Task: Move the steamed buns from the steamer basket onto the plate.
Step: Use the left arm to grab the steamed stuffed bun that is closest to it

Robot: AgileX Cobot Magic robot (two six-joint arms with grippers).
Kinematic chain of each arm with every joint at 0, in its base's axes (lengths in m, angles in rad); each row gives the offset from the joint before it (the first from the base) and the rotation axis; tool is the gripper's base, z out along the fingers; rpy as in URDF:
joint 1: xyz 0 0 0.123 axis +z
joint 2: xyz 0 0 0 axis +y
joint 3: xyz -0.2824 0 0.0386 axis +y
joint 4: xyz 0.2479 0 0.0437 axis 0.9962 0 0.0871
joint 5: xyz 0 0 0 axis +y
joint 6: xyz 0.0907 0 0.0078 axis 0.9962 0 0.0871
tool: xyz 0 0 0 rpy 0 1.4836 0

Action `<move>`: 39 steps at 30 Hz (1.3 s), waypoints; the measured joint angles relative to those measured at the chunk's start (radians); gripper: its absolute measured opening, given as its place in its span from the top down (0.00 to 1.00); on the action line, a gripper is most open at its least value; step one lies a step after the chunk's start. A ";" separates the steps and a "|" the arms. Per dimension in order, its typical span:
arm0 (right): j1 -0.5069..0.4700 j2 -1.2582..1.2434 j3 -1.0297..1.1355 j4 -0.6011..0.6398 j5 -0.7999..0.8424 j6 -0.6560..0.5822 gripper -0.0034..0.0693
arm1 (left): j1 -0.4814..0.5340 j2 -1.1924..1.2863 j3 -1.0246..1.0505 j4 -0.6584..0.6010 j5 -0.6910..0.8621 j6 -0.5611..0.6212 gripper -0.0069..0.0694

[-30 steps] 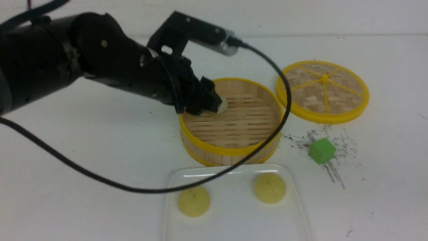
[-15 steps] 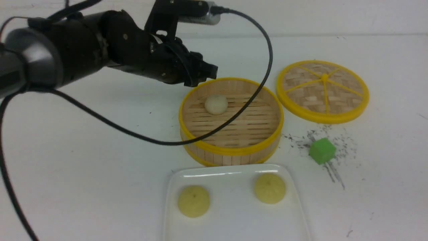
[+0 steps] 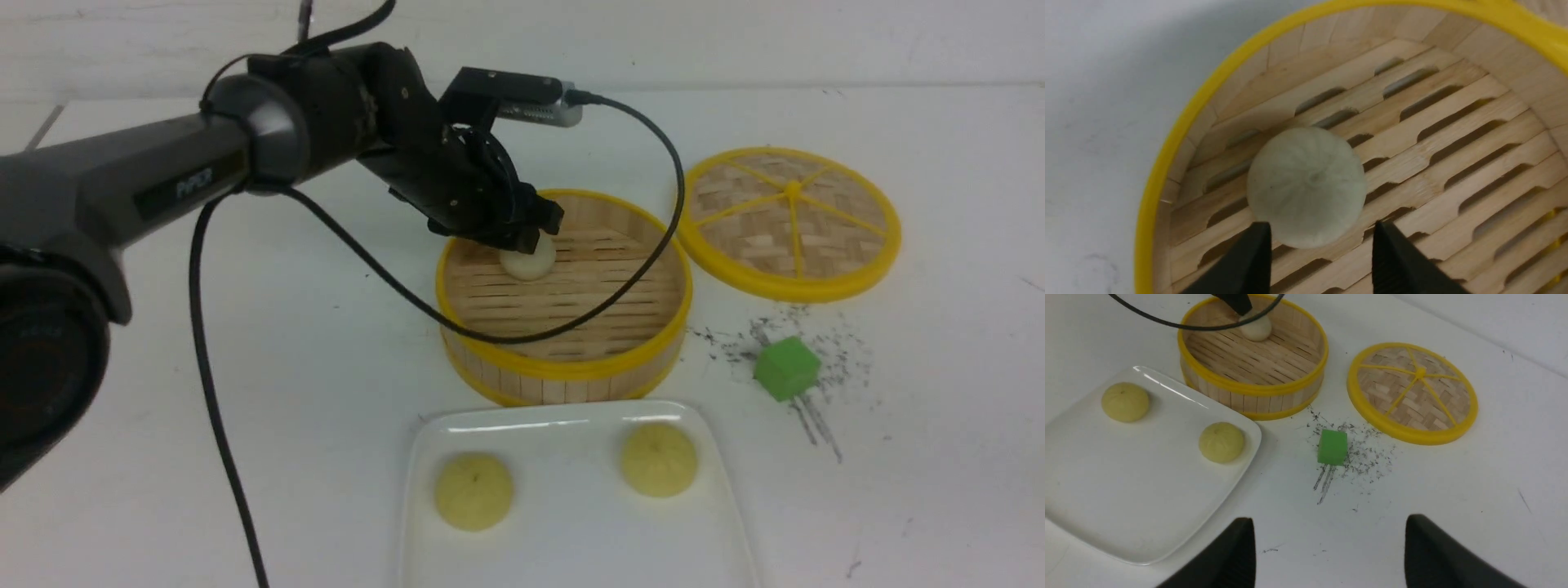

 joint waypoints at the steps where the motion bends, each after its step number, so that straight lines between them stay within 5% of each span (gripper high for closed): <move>1: 0.000 0.000 0.000 0.007 0.000 0.000 0.29 | 0.000 0.009 -0.001 0.000 -0.006 0.000 0.44; 27: 0.000 0.000 0.000 0.040 0.002 -0.024 0.29 | 0.000 0.091 -0.004 -0.073 -0.148 0.010 0.45; 31: 0.000 0.000 0.000 0.049 -0.004 -0.024 0.29 | 0.000 0.109 -0.012 -0.093 -0.157 0.010 0.56; 35: 0.000 0.000 0.000 0.052 -0.005 -0.024 0.29 | 0.000 0.103 -0.013 -0.093 -0.152 0.025 0.82; 39: 0.000 0.000 0.000 0.053 -0.013 -0.025 0.29 | 0.000 0.046 -0.010 -0.091 -0.090 0.066 0.87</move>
